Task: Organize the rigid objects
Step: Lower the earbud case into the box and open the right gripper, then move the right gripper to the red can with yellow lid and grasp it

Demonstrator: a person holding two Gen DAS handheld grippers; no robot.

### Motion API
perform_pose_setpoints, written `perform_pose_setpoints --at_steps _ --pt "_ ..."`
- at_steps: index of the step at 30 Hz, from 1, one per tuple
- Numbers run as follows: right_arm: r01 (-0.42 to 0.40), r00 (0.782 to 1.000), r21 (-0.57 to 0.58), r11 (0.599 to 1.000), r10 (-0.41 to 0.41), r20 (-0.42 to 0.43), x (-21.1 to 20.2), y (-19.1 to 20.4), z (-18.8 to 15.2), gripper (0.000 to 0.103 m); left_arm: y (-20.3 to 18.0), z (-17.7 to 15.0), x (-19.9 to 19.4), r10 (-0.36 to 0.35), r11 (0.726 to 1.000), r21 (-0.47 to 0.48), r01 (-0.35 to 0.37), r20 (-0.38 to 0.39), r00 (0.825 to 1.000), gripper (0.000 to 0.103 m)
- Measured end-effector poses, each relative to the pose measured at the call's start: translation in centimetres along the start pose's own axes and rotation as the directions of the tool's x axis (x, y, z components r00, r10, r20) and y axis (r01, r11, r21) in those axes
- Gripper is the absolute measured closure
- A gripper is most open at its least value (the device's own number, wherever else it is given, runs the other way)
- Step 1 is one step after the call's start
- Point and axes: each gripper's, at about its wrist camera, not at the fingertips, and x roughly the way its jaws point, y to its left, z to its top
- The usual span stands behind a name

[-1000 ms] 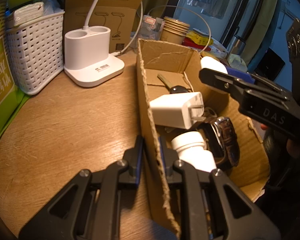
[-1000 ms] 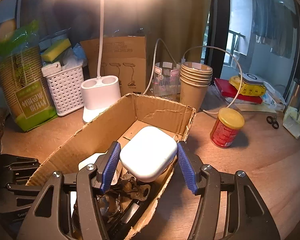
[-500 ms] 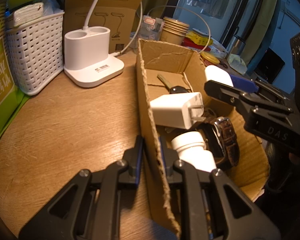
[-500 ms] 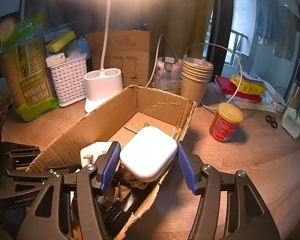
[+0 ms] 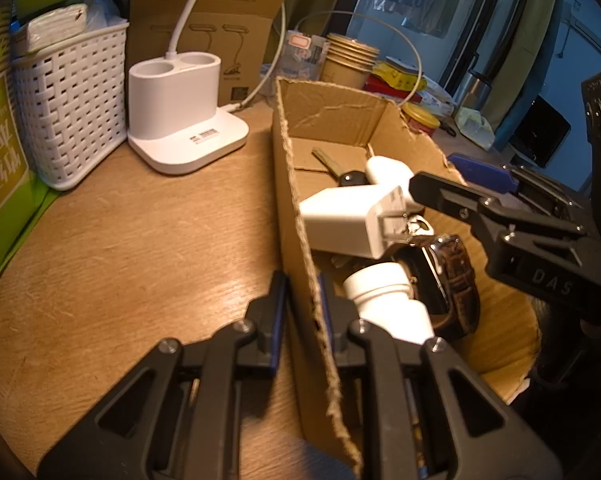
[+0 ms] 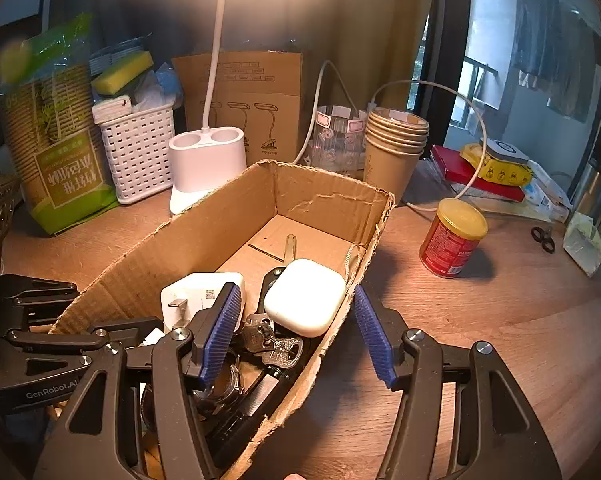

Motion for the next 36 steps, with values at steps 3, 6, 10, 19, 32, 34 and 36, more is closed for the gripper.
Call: perform_pose_setpoints --at_steps 3,6,10,19,32,34,36 --pt "0.0 1.0 0.002 1.0 0.0 0.001 0.0 0.1 0.0 0.041 0.0 0.0 0.0 0.0 1.0 0.0 0.0 0.0 1.0 0.086" --pt "0.0 1.0 0.003 1.0 0.0 0.0 0.0 0.0 0.0 0.041 0.0 0.0 0.0 0.0 1.0 0.0 0.0 0.0 1.0 0.086" --pt "-0.007 1.0 0.012 1.0 0.007 0.001 -0.1 0.0 -0.1 0.041 0.0 0.0 0.0 0.0 1.0 0.0 0.0 0.0 1.0 0.086" --pt "-0.023 0.999 0.031 0.999 0.023 0.028 -0.8 -0.4 0.2 0.041 0.0 0.0 0.0 0.0 1.0 0.0 0.0 0.0 1.0 0.086" --pt "0.048 0.997 0.083 0.995 -0.053 0.058 -1.4 -2.8 0.6 0.035 0.0 0.0 0.0 -0.001 1.0 0.0 0.001 0.0 1.0 0.086" --pt "0.066 0.995 0.098 0.993 -0.073 0.063 -1.4 -3.4 0.7 0.034 0.0 0.0 0.0 -0.001 1.0 0.0 0.001 0.0 1.0 0.086" --pt "0.089 0.993 0.111 0.99 -0.097 0.072 -1.4 -4.0 0.7 0.033 0.0 0.0 0.0 -0.001 1.0 0.0 0.001 0.0 1.0 0.086"
